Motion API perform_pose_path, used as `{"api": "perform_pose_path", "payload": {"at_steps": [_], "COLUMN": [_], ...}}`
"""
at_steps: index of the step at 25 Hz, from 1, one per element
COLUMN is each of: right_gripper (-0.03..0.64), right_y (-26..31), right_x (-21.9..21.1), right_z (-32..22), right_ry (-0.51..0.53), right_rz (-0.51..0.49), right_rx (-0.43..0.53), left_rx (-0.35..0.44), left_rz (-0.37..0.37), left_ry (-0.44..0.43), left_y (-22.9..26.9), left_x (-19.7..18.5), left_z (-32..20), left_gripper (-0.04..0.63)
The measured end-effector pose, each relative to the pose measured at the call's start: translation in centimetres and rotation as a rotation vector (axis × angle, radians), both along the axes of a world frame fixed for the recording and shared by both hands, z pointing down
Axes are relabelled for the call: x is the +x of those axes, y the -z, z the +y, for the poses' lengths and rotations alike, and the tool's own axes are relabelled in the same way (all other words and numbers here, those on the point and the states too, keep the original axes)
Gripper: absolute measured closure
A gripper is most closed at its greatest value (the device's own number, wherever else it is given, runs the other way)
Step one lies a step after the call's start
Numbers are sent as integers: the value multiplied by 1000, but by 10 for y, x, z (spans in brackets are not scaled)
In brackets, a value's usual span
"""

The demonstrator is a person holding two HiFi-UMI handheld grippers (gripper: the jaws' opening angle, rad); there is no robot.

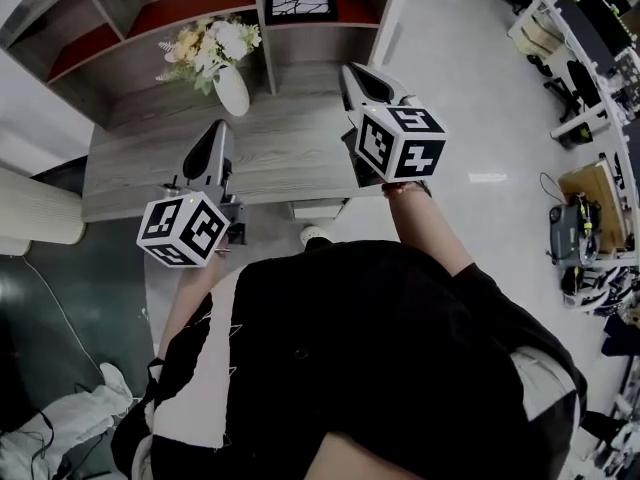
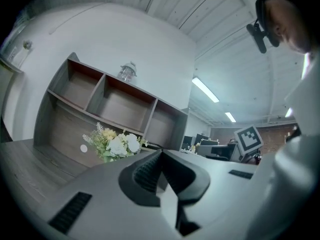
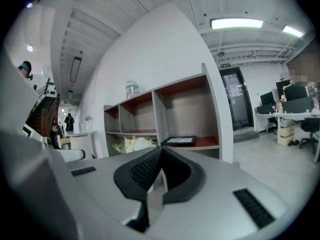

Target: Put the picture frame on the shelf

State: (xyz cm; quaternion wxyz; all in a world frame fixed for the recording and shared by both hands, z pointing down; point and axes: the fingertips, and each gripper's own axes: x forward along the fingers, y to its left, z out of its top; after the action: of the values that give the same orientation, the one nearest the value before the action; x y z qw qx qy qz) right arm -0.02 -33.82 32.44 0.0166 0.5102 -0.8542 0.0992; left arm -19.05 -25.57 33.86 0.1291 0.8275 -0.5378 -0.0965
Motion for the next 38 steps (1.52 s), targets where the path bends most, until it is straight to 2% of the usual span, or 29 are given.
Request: {"api": "perform_pose_path", "payload": {"at_steps": [4, 11, 19, 28, 38], "right_gripper": [612, 612, 612, 612, 612], "right_y": [14, 23, 31, 40, 31], "right_x": [1, 2, 8, 10, 12], "right_z": [31, 72, 77, 53, 36], "right_ry": [16, 50, 60, 105, 151], "right_rz": [-112, -138, -110, -49, -23], "right_rx": [34, 78, 97, 101, 78], "left_rx": [-13, 9, 41, 64, 32], "left_rz": [-3, -8, -10, 7, 5], "left_ry": [-41, -50, -48, -5, 43], "left_y": [-5, 2, 15, 35, 27], "left_x": [10, 14, 23, 28, 33], "left_z": [20, 44, 47, 27, 21], "left_gripper": [584, 584, 584, 584, 584]}}
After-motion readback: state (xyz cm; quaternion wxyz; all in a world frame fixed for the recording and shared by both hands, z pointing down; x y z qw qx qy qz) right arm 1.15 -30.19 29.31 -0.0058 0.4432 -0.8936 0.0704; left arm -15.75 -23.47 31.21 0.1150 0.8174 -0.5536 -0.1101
